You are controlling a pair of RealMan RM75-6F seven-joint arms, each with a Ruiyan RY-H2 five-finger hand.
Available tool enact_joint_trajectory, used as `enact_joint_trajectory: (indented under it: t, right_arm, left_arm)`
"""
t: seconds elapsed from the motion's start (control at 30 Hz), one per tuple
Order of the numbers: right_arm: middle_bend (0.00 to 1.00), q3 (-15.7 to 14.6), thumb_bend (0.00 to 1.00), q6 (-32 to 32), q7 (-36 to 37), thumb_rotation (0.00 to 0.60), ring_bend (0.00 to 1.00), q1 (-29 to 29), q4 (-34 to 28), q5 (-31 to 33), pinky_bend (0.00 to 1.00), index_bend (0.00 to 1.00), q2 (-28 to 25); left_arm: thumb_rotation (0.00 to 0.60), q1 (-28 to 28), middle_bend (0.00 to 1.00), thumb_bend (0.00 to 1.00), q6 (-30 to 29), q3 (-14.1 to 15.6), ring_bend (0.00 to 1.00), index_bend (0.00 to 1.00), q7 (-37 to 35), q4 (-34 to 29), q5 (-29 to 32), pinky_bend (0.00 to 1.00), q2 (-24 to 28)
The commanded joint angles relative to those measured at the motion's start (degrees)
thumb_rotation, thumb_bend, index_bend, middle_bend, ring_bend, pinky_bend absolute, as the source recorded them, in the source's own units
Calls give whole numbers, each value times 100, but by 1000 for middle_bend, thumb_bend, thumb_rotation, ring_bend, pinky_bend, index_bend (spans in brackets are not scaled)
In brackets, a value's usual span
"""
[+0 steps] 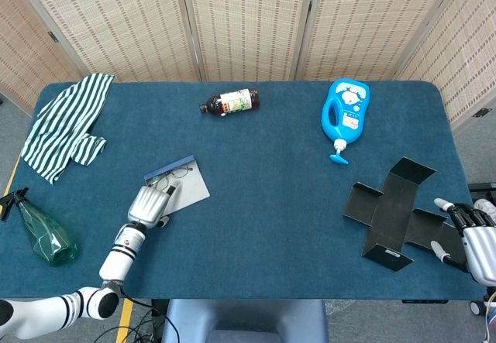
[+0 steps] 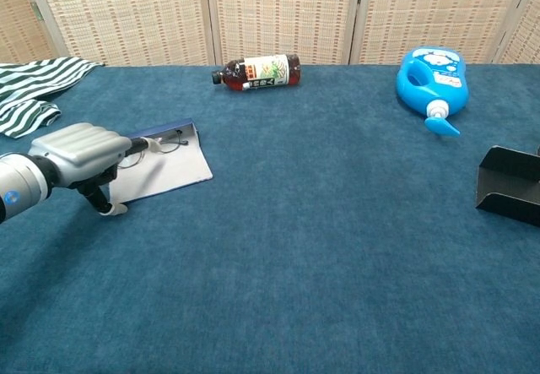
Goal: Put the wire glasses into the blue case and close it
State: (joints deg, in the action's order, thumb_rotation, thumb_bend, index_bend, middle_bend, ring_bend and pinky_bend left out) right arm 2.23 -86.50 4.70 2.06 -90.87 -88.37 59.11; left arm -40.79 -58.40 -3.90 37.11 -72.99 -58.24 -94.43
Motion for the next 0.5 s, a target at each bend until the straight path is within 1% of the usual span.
enact_joint_trajectory:
  t: [0.03, 0.13, 0.5]
  right_arm:
    - [292, 1, 264, 2, -1, 600, 232, -1, 1, 5, 236, 171, -1]
    - [292, 1, 264, 7, 0, 600, 232, 2, 5, 5, 236, 171, 3]
    - [292, 1, 264, -10, 2, 600, 232, -11, -1, 12, 236, 171, -10]
  left_arm:
    - [600, 16, 1000, 270, 17, -15, 1000, 119, -13, 21, 2, 1000, -18]
    - [600, 28, 1000, 270, 10, -15, 1000, 119, -6, 47, -40, 1000, -38]
    - [600, 52, 1000, 270, -93, -256, 1000, 163, -191, 418, -83, 1000, -139]
